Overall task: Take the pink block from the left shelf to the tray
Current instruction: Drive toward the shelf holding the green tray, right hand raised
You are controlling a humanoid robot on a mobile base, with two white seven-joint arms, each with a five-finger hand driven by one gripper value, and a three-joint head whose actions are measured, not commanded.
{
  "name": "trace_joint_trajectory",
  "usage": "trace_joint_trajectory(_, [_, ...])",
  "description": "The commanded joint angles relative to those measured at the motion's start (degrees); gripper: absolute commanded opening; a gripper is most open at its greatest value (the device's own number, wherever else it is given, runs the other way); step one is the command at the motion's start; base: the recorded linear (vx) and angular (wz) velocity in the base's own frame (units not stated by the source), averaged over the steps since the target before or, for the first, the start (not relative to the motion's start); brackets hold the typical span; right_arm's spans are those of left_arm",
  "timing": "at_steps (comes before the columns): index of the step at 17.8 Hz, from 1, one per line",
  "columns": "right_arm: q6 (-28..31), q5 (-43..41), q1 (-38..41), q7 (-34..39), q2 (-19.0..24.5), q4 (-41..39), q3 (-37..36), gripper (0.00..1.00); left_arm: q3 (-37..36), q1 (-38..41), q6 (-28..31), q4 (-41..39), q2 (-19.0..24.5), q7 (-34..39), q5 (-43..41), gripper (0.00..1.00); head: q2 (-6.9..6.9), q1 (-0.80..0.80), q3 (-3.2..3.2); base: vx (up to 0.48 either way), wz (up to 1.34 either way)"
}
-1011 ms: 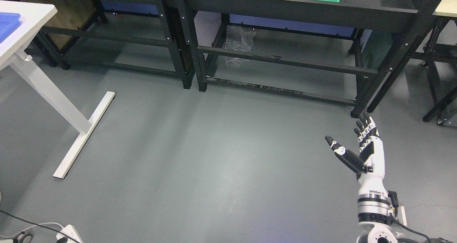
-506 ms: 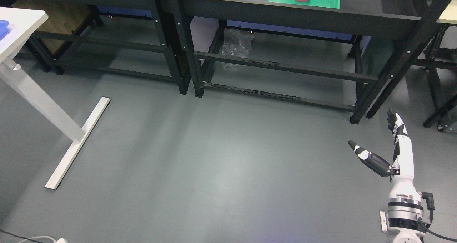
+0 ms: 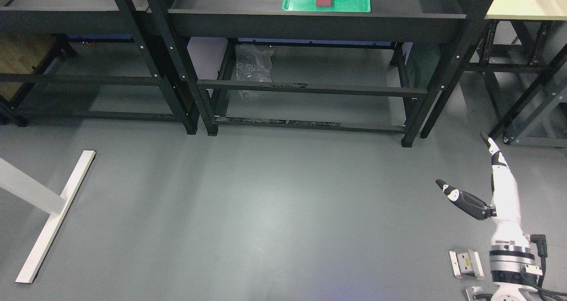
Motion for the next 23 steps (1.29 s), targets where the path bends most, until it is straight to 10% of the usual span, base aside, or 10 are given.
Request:
trace_joint_trajectory(1, [0.3, 25.6, -0.7, -0.4, 1.5, -0.1, 3.2, 1.00, 0.0, 0.0, 0.0, -1.0, 1.0, 0.0, 0.4, 1.00, 0.00, 0.00, 0.00, 0.160, -0.01])
trace_joint_trajectory(23, [0.0, 25.7, -4.3, -6.8, 3.7, -0.1, 5.3, 1.00, 0.0, -0.1, 0.0, -1.0, 1.0, 0.0, 0.4, 1.00, 0.00, 0.00, 0.00, 0.228, 0.09])
